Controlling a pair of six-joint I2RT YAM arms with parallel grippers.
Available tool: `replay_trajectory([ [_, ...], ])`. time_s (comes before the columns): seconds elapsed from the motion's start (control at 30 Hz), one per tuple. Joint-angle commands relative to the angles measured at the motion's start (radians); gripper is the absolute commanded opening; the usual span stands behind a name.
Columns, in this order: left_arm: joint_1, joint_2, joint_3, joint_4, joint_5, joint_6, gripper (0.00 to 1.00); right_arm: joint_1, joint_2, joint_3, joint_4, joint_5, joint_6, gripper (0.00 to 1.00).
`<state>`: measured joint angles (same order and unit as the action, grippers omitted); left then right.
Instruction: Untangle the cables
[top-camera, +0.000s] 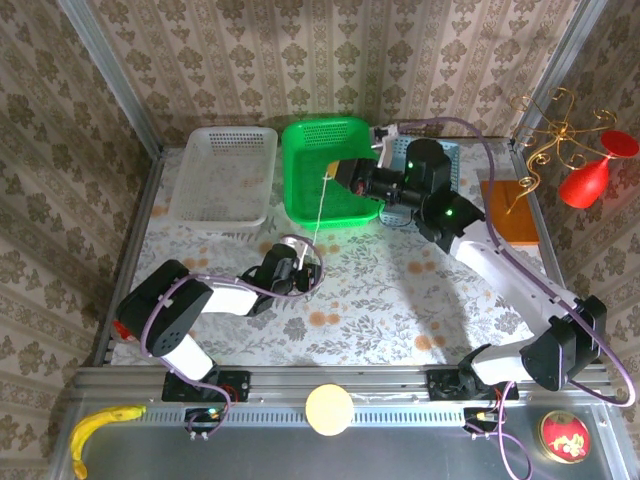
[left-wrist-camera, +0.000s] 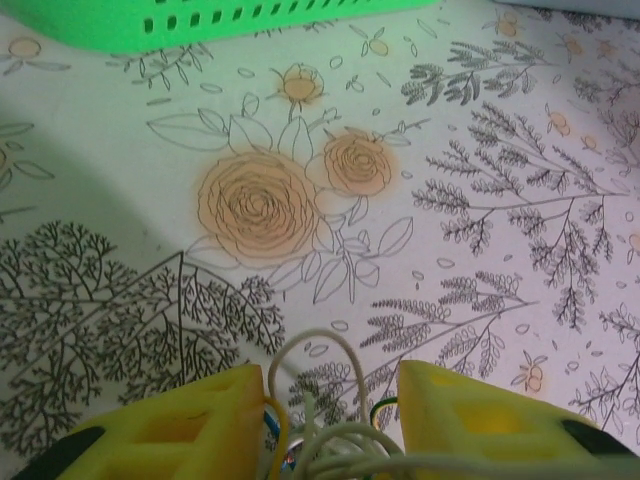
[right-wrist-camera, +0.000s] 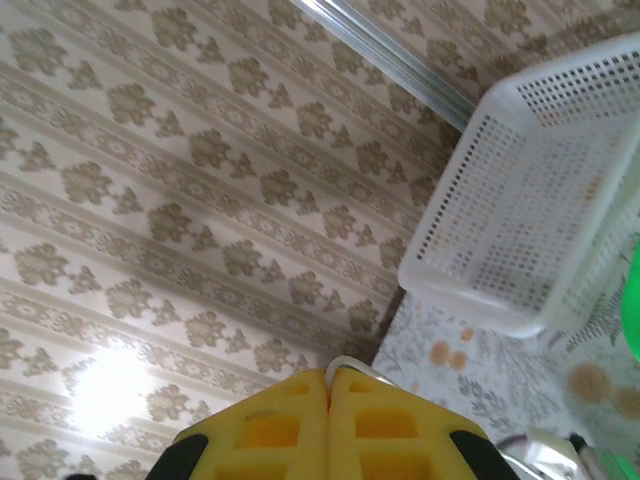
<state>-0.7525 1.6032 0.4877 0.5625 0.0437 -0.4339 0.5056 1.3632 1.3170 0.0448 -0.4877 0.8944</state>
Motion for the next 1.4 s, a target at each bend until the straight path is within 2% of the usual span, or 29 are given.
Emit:
replay_trajectory([
  [0.0, -0.007, 0.004, -0.038, -0.017, -0.017, -0.023, 0.43, -0.031, -0.021, 0.105, 0.013, -0.035, 0.032, 0.0],
  [0.1, -0.006, 0.003, -0.047, -0.017, -0.013, -0.027, 0.52, -0.058, -0.014, 0.193, -0.011, -0.04, 0.036, 0.0],
  [0.27, -0.006, 0.003, -0.055, -0.018, -0.011, -0.03, 0.6, -0.093, 0.0, 0.327, -0.056, -0.047, 0.028, 0.0],
  [0.53, -0.006, 0.013, -0.057, -0.016, -0.005, -0.032, 0.57, -0.132, 0.017, 0.459, -0.103, -0.054, 0.022, 0.0],
  [0.67, -0.006, 0.005, -0.061, -0.009, 0.003, -0.036, 0.56, -0.134, 0.019, 0.471, -0.109, -0.062, 0.026, 0.0],
  [0.9, -0.006, -0.109, -0.053, -0.064, 0.039, -0.048, 0.65, -0.131, -0.028, 0.318, -0.049, -0.081, 0.049, 0.0],
  [1.17, 0.013, -0.336, -0.035, -0.224, 0.024, -0.075, 0.63, -0.105, -0.159, -0.005, -0.009, -0.029, 0.013, 0.0],
  [1.37, 0.038, -0.405, -0.009, -0.304, 0.041, -0.08, 0.63, -0.081, -0.276, -0.196, -0.044, 0.046, -0.044, 0.0],
])
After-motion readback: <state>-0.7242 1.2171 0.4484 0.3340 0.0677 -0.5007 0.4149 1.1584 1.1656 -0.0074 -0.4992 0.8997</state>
